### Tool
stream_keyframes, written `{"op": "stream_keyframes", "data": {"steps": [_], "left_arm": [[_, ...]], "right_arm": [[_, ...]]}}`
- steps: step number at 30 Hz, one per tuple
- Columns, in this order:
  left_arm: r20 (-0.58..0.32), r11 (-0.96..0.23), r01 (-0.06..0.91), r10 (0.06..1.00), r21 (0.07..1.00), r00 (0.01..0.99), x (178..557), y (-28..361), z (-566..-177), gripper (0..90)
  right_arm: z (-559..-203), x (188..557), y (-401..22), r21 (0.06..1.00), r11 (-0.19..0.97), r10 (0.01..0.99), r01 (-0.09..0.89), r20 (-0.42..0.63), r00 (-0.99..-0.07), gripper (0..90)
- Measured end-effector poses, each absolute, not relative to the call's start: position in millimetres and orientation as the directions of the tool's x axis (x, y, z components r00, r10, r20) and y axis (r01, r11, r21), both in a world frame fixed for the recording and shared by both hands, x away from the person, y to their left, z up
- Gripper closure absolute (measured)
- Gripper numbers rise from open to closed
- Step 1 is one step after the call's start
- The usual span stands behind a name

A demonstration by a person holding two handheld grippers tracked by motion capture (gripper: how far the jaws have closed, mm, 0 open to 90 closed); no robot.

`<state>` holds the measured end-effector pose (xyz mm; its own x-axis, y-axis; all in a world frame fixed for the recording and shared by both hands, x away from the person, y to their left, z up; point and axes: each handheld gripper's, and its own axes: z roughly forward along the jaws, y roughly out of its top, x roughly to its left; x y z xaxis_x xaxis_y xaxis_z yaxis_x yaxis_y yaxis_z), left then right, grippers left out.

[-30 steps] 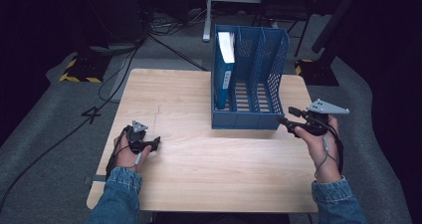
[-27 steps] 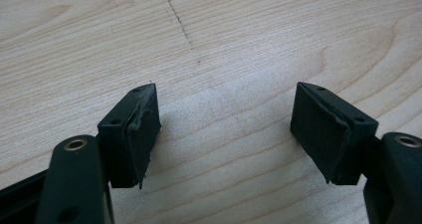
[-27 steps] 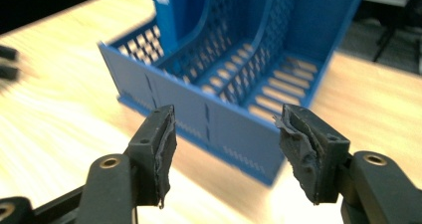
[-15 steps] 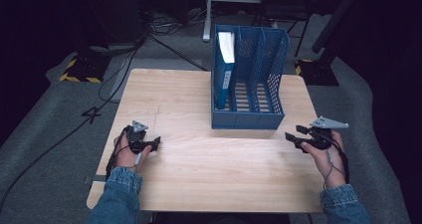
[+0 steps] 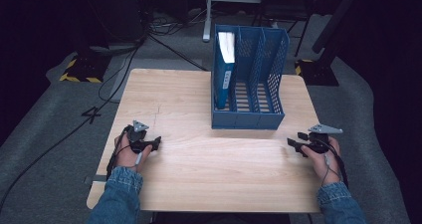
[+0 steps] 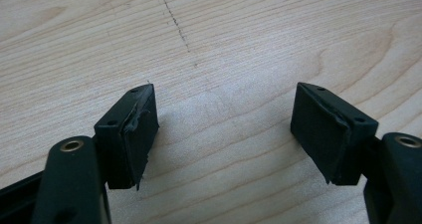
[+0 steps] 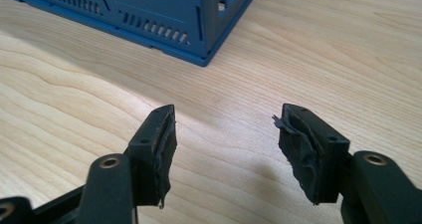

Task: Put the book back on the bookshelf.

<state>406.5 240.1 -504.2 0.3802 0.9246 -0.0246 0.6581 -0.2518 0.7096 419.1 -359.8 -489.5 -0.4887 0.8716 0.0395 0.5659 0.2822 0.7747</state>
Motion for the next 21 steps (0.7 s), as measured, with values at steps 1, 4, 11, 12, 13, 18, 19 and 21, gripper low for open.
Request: {"op": "stream_keyframes", "data": {"steps": [1, 4, 11, 12, 13, 18, 19, 21], "left_arm": [[-0.025, -0.252, 0.658, 0.925, 0.71, 0.38, 406.5, 240.1, -504.2, 27.0], [-0.024, -0.252, 0.658, 0.925, 0.71, 0.38, 406.5, 240.1, -504.2, 27.0], [-0.023, -0.254, 0.658, 0.924, 0.709, 0.381, 406.6, 239.8, -504.1, 27.0], [-0.023, -0.254, 0.658, 0.924, 0.709, 0.381, 406.6, 239.7, -504.1, 27.0], [-0.022, -0.255, 0.658, 0.924, 0.709, 0.382, 406.6, 239.7, -504.1, 27.0], [-0.023, -0.256, 0.658, 0.923, 0.708, 0.383, 406.5, 239.2, -504.1, 27.1], [-0.022, -0.258, 0.658, 0.923, 0.708, 0.384, 406.4, 239.2, -504.0, 27.1], [-0.022, -0.259, 0.657, 0.922, 0.709, 0.387, 406.5, 239.0, -504.1, 27.1]], "right_arm": [[-490.9, 418.9, -360.2, 0.776, 0.278, 0.875, 0.566, 0.038, -0.483, 40.5], [-495.9, 419.6, -361.4, 0.781, 0.291, 0.872, 0.552, 0.021, -0.489, 39.3], [-503.3, 423.0, -359.5, 0.757, 0.342, 0.865, 0.557, -0.021, -0.502, 32.4], [-503.5, 423.5, -359.4, 0.756, 0.339, 0.866, 0.56, -0.018, -0.5, 29.1], [-503.8, 424.3, -359.5, 0.75, 0.339, 0.864, 0.567, -0.009, -0.504, 25.0], [-504.7, 426.4, -357.9, 0.737, 0.341, 0.867, 0.583, -0.008, -0.498, 14.6], [-504.6, 427.0, -357.6, 0.735, 0.341, 0.868, 0.586, -0.006, -0.496, 14.1], [-504.6, 427.1, -357.6, 0.735, 0.341, 0.868, 0.586, -0.007, -0.496, 14.0]]}}
